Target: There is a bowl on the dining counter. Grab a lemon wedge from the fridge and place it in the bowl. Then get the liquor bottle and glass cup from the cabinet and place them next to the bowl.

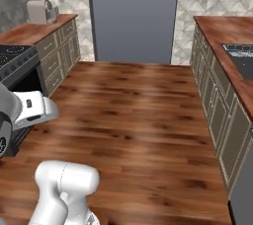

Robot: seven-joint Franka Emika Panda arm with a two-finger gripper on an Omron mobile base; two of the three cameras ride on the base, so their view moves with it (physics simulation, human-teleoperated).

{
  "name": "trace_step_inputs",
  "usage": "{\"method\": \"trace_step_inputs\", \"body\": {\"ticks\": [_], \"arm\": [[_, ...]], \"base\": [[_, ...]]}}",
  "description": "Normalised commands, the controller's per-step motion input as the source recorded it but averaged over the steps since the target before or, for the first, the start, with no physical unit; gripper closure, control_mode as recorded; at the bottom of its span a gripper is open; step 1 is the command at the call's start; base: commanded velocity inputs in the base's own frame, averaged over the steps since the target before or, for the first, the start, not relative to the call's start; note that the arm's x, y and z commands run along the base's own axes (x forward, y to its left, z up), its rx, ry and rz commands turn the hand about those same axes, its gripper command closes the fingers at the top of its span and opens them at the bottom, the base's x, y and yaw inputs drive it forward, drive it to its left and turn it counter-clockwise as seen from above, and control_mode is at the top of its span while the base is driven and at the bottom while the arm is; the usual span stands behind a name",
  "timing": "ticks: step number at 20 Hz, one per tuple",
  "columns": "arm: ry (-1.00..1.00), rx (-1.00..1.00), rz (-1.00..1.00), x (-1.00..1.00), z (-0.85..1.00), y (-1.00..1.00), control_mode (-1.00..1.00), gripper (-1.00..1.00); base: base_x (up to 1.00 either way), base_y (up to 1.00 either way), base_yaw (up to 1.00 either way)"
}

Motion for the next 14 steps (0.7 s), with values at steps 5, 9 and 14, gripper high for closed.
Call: {"method": "trace_step_inputs", "body": {"ticks": [5,9,14], "arm": [[0.0,0.0,0.0,0.0,0.0,0.0,1.0,-1.0],[0.0,0.0,0.0,0.0,0.0,0.0,1.0,-1.0],[0.0,0.0,0.0,0.0,0.0,0.0,1.0,-1.0]], "base": [[1.0,0.0,0.01],[1.0,0.0,0.01],[1.0,0.0,0.03]]}}
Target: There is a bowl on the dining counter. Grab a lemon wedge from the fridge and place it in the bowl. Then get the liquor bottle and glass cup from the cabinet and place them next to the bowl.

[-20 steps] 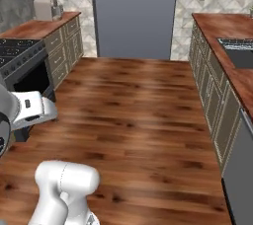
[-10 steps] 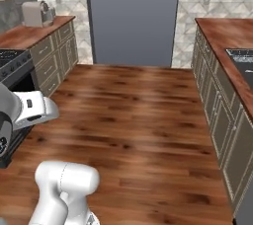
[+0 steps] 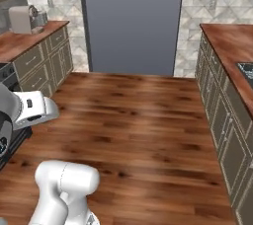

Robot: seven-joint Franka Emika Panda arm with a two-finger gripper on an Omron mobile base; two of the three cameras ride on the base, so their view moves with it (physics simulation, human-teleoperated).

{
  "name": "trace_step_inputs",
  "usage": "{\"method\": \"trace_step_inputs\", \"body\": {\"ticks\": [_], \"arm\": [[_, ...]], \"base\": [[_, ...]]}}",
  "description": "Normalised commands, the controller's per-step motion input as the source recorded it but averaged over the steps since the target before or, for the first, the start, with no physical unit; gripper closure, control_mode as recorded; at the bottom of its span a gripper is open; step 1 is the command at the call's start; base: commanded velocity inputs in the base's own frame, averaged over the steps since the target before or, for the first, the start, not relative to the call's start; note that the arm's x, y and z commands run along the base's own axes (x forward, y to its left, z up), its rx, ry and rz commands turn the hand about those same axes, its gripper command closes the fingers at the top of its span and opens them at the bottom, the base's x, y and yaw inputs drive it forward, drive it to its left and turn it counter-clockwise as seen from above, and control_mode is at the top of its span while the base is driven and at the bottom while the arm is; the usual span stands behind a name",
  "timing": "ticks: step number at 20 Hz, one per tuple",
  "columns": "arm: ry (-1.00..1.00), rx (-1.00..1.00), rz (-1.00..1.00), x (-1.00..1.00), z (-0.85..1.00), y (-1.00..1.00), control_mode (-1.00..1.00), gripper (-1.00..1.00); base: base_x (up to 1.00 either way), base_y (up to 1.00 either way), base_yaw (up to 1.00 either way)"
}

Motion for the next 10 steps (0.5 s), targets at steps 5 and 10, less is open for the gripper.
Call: {"method": "trace_step_inputs", "body": {"ticks": [5,10], "arm": [[0.0,0.0,0.0,0.0,0.0,0.0,1.0,-1.0],[0.0,0.0,0.0,0.0,0.0,0.0,1.0,-1.0]], "base": [[1.0,0.0,0.11],[1.0,0.0,0.23]]}}
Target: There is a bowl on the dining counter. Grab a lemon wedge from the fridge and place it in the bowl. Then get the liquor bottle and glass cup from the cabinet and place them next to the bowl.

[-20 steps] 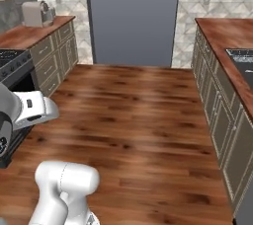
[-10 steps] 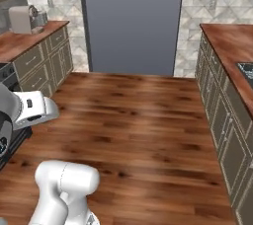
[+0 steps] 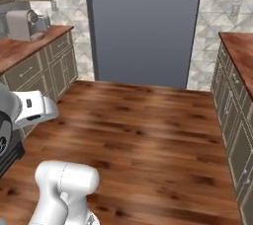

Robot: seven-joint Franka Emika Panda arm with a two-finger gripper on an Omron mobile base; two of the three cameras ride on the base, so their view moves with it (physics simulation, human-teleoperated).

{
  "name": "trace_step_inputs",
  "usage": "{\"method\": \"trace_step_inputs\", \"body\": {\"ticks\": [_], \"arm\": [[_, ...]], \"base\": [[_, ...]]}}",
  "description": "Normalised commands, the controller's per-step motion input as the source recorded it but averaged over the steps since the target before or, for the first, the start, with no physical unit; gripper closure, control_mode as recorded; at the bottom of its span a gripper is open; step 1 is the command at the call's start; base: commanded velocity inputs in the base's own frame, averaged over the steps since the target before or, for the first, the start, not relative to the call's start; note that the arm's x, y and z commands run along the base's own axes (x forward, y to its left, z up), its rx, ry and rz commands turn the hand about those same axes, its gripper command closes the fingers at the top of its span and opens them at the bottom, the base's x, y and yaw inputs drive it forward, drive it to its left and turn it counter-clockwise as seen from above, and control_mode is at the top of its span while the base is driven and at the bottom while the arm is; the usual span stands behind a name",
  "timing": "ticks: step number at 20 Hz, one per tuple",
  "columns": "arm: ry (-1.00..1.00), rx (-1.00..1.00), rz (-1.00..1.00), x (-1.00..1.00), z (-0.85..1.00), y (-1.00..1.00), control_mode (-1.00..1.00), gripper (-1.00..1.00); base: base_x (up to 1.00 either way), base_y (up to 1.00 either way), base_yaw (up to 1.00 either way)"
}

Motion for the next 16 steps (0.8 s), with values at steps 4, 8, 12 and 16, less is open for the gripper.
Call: {"method": "trace_step_inputs", "body": {"ticks": [4,8,12,16], "arm": [[0.0,0.0,0.0,0.0,0.0,0.0,1.0,-1.0],[0.0,0.0,0.0,0.0,0.0,0.0,1.0,-1.0],[0.0,0.0,0.0,0.0,0.0,0.0,1.0,-1.0],[0.0,0.0,0.0,0.0,0.0,0.0,1.0,-1.0]], "base": [[1.0,0.0,0.31],[1.0,0.0,0.37],[1.0,-0.03,0.43],[1.0,-0.11,0.47]]}}
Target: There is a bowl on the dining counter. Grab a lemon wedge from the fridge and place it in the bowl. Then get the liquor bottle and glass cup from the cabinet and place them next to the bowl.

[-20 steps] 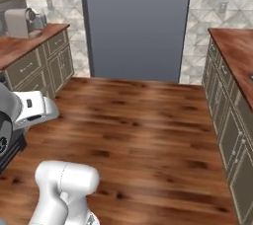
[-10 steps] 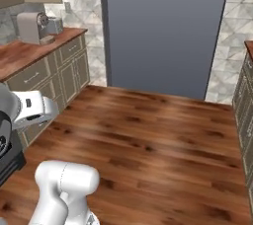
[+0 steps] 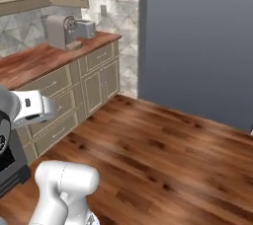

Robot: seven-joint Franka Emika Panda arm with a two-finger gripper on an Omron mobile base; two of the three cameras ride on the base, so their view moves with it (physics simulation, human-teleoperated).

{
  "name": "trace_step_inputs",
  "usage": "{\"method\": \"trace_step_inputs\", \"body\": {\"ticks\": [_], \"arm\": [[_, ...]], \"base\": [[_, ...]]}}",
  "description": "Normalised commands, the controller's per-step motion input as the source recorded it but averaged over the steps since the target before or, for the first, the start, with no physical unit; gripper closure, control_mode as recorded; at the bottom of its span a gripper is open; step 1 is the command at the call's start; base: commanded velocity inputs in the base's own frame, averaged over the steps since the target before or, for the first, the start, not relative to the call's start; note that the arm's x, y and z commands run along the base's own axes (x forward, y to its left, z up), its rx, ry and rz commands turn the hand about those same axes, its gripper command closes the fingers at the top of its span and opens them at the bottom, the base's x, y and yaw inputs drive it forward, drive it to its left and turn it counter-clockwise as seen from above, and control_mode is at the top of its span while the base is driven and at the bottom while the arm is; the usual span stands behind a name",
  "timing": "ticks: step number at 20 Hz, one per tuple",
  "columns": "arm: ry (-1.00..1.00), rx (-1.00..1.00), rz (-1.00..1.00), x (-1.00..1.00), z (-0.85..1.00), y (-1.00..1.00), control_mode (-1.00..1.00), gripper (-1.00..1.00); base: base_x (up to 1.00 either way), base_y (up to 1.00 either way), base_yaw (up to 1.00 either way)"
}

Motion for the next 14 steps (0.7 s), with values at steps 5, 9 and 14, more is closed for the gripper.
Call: {"method": "trace_step_inputs", "body": {"ticks": [5,9,14], "arm": [[0.0,0.0,0.0,0.0,0.0,0.0,1.0,-1.0],[0.0,0.0,0.0,0.0,0.0,0.0,1.0,-1.0],[0.0,0.0,0.0,0.0,0.0,0.0,1.0,-1.0]], "base": [[1.0,-0.14,0.48],[1.0,-0.19,0.45],[1.0,-0.33,0.4]]}}
